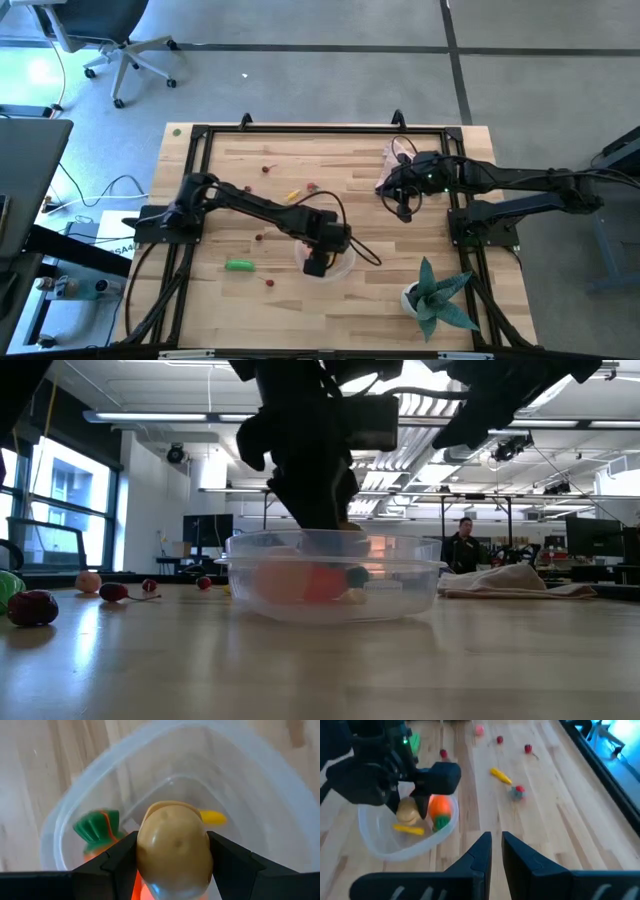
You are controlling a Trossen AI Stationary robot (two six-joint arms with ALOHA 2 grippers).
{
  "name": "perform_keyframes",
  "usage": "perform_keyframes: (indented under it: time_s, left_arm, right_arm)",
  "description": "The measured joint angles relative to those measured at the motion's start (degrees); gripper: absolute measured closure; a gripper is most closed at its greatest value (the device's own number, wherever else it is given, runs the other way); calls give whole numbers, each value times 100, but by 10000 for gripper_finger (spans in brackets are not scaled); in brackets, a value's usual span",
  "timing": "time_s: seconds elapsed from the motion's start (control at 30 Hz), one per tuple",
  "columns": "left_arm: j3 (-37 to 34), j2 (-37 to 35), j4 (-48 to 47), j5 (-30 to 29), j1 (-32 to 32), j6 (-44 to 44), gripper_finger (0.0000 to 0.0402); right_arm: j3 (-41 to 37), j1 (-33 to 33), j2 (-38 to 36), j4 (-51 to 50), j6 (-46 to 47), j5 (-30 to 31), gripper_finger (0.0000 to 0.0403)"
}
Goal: Pick and placing Produce into tupperware
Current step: Put the potato into the transparent bin
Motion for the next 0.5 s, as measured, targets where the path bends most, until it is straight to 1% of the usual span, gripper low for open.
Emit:
perform_keyframes:
  time_s: [0.07, 0.5]
  left_arm:
    - [4, 54, 51, -94, 0, 10, 199]
    - [-1, 240, -41, -195, 2, 9, 199]
  right_arm:
    - [0, -1, 6, -75, 0, 1, 371]
    - [0, 0, 9, -57, 0, 1, 371]
